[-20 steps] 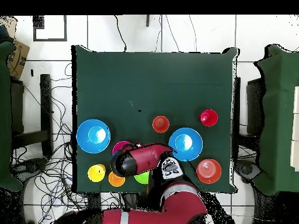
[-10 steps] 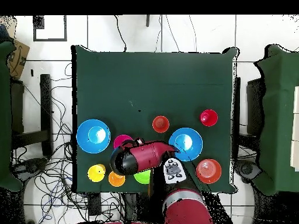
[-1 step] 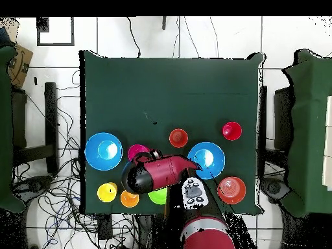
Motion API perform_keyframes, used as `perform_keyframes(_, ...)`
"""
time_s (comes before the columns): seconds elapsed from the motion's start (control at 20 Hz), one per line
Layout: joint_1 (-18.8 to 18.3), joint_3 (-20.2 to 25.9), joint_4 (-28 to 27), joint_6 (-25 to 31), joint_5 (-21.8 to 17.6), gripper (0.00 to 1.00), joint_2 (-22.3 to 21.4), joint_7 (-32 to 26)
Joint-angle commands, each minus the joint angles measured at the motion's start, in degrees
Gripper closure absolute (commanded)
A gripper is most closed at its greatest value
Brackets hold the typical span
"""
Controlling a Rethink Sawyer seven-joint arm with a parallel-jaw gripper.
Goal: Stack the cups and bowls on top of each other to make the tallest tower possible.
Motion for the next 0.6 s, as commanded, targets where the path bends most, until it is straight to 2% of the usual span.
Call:
perform_keyframes(0.05,0.23,3.53,-5.14,2.22,-1.66,1.0,2.27,2.84)
perform_keyframes(0.6,-2.8,5.94,-6.0,2.34,-1.14,1.0,3.29,2.08)
